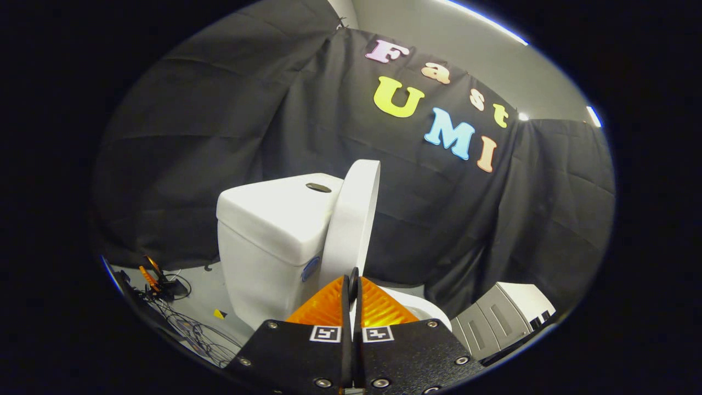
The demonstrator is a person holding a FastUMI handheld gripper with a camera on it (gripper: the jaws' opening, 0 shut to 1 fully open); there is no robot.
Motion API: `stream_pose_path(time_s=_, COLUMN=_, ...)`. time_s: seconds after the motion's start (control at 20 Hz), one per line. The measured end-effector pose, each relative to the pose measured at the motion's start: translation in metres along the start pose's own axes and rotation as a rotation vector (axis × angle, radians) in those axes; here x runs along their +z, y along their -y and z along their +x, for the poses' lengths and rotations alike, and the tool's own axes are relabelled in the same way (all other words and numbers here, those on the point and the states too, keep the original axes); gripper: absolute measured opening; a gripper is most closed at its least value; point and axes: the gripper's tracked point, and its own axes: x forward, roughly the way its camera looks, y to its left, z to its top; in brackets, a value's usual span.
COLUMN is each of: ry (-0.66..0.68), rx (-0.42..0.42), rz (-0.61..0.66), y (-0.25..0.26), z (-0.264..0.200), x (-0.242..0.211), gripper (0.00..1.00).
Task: Open the toilet lid.
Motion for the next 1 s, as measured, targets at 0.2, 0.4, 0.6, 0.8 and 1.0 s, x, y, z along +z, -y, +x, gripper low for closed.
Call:
stream_pose_path(time_s=0.2, ry=-0.004, rx=0.020, rz=0.046, y=0.004, z=0.003, x=0.005, gripper=0.00)
stream_pose_path(time_s=0.4, ry=-0.009, rx=0.043, rz=0.035, y=0.006, z=0.003, x=0.007, gripper=0.01)
stream_pose_path(time_s=0.6, ry=-0.016, rx=0.105, rz=0.002, y=0.002, z=0.002, x=0.008, gripper=0.13)
stream_pose_path(time_s=0.8, ry=-0.025, rx=0.172, rz=0.025, y=-0.006, z=-0.015, x=0.011, gripper=0.52)
stream_pose_path(time_s=1.0, ry=0.021, rx=0.246, rz=0.070, y=-0.006, z=-0.040, x=0.032, gripper=0.94)
